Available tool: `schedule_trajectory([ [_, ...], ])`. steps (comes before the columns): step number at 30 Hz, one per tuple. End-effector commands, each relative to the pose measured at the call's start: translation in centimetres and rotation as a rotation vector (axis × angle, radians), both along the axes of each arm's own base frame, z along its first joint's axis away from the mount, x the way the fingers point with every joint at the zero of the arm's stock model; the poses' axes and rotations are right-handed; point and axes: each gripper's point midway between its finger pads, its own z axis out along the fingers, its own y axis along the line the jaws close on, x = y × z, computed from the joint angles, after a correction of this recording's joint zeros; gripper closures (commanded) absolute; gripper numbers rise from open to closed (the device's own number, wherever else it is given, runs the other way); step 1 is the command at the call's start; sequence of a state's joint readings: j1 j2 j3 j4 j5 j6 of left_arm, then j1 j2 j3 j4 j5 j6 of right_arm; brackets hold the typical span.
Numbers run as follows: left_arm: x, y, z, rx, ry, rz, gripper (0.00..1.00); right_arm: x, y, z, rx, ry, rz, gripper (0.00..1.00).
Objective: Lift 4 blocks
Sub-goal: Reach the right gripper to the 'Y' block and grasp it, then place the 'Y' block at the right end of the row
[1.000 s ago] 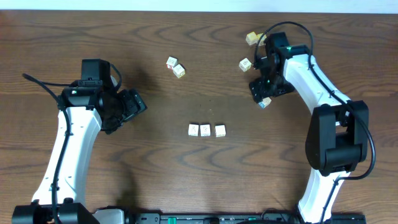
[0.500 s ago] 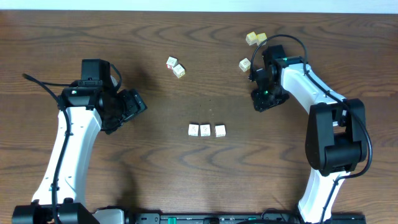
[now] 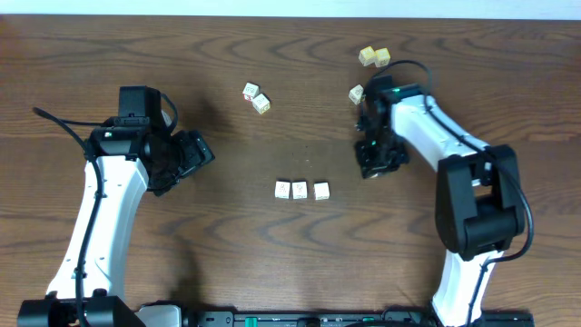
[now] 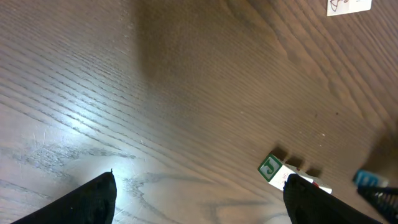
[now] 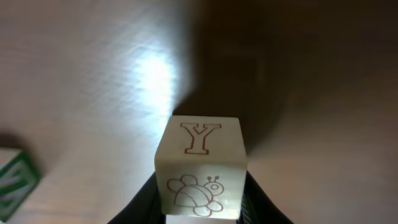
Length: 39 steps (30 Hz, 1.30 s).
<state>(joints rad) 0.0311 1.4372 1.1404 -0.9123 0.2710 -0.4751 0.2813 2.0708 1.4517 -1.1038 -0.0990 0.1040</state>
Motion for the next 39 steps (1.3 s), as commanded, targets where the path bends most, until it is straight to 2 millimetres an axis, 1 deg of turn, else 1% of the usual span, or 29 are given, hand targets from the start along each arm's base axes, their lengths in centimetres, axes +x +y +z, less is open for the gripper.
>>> schedule_trajectory([
  [1, -0.2, 0.1, -0.1, 0.002, 0.007, 0.004, 0.14, -2.2, 2.6, 0.2, -0.027, 0.059, -0.093, 0.8],
  [4, -0.2, 0.1, -0.1, 0.002, 0.007, 0.004, 0.14, -3.4, 4.0, 0.3, -0.051, 0.081, -0.102, 0.77],
  [7, -0.2, 0.1, -0.1, 0.002, 0.007, 0.005, 0.14, -4.1, 5.1, 0.3, -0.065, 0.081, -0.115, 0.75],
  [13, -0.2, 0.1, -0.1, 0.002, 0.007, 0.004, 0.14, -4.8, 6.7, 0.3, -0.073, 0.075, -0.107, 0.74],
  [15, -0.2, 0.1, -0.1, 0.002, 0.007, 0.004, 0.14, -4.9, 7.0, 0.2, -0.072, 0.071, -0.098, 0.71],
  [20, -0.2, 0.1, -0.1, 0.002, 0.007, 0.004, 0.14, -5.1, 7.0, 0.3, -0.072, 0.08, -0.097, 0.69],
  [24, -0.2, 0.1, -0.1, 0.002, 0.007, 0.004, 0.14, -5.5, 7.6, 0.4, -0.039, 0.105, -0.102, 0.59],
  [30, -0.2, 0.1, -0.1, 0.002, 0.007, 0.004, 0.14, -5.8, 8.0, 0.6, -0.017, 0.124, -0.107, 0.49],
  [34, -0.2, 0.1, -0.1, 0.002, 0.007, 0.005, 0.14, -5.5, 7.1, 1.6, -0.034, 0.137, -0.113, 0.47],
  [39, -0.2, 0.1, -0.1, 0.002, 0.007, 0.004, 0.14, -4.0, 6.1, 4.4, -0.022, 0.136, -0.107, 0.46],
])
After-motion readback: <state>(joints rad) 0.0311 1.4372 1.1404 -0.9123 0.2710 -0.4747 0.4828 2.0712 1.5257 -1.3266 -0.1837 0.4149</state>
